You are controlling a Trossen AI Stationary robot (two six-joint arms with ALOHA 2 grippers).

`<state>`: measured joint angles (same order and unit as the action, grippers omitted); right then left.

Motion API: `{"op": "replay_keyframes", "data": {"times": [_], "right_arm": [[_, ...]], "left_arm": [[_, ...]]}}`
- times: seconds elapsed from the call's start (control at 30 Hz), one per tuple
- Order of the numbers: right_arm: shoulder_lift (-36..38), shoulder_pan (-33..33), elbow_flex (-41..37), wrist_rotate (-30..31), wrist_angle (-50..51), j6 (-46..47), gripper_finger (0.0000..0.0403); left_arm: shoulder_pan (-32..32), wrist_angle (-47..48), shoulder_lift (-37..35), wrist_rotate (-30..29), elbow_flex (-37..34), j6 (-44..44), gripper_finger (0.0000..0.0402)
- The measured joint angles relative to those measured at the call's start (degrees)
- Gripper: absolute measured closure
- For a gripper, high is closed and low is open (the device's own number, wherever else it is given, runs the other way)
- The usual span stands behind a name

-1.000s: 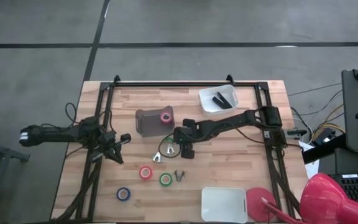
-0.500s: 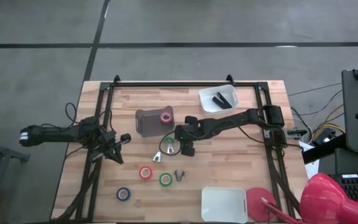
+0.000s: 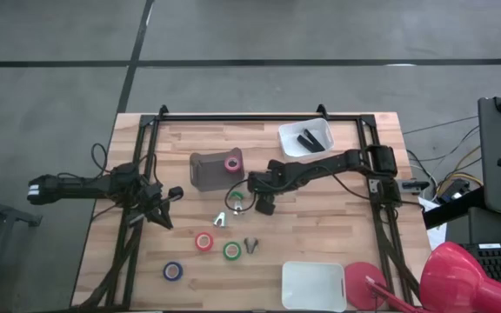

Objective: Pick and place Stapler, Stapler remover, tape
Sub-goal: Put the blue stapler into the top white bin

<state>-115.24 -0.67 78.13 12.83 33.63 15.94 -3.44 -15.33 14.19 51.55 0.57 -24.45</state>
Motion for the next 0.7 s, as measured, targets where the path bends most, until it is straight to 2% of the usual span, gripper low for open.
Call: {"op": "replay_keyframes", "data": {"times": [0.33,0.7], "right_arm": [[-0.02,-0.68,-2.84,-1.29,-1.96,1.67,0.0285],[-0.02,-1.11,-3.18,-2.58,-3.1,1.09,0.0378]], "left_arm": [[-0.01,0.0,0.01,0.0,0.01,0.0,0.0378],[0.0,0.0,0.0,0.0,0.01,0.0,0.0378]]}}
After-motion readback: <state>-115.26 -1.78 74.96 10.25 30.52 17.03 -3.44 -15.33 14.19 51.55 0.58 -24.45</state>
